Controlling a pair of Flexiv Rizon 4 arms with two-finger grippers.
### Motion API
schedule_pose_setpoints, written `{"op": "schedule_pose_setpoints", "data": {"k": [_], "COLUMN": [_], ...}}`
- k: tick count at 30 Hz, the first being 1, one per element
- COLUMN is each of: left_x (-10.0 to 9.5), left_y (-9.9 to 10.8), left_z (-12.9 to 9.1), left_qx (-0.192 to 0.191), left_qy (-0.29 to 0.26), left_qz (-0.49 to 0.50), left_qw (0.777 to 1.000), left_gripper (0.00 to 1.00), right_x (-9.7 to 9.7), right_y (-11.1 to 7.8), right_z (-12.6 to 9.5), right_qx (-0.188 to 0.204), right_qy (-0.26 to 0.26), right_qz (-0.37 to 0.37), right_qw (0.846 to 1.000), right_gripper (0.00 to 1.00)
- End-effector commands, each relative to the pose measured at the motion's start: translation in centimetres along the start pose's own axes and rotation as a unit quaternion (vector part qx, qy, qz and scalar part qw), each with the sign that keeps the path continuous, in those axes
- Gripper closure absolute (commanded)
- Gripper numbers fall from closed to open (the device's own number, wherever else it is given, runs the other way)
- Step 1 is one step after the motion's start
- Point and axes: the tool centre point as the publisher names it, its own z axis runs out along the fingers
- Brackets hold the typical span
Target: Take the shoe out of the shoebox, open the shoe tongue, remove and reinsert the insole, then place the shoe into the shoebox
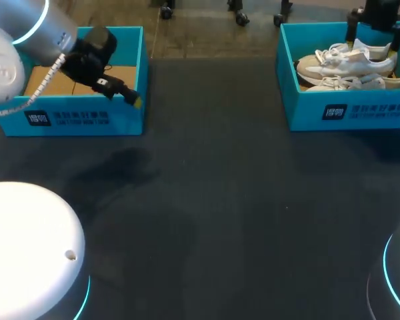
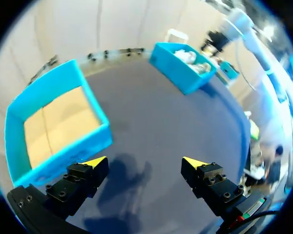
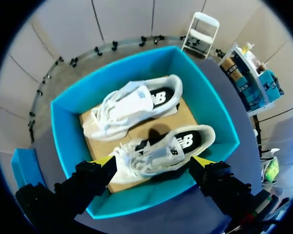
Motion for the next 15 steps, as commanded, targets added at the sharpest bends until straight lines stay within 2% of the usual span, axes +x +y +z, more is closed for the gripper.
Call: {"op": "schedule_pose_setpoints", "data": {"k": [1,7,15], "left_x": [-0.7,-2.3,-3.3], "left_y": [0.6,0.7,1.0], "left_z": [-0.2,-0.4,-1.5], "left_qx": [-0.002,-0.026,-0.036], "left_qy": [-0.122,-0.122,-0.149], "left_qz": [-0.242,-0.287,-0.317], "left_qw": [0.963,0.950,0.936], "left_gripper": [0.00,0.00,0.00], "right_x": [0.6,0.9,1.4], "right_y": [0.0,-2.2,-5.7], "right_z": [0.0,-1.2,-3.6], "right_qx": [0.030,0.060,0.092], "right_qy": [0.001,0.009,0.013], "right_qz": [-0.015,-0.041,-0.076], "right_qw": [0.999,0.997,0.993], "right_gripper": [0.00,0.00,0.00]}}
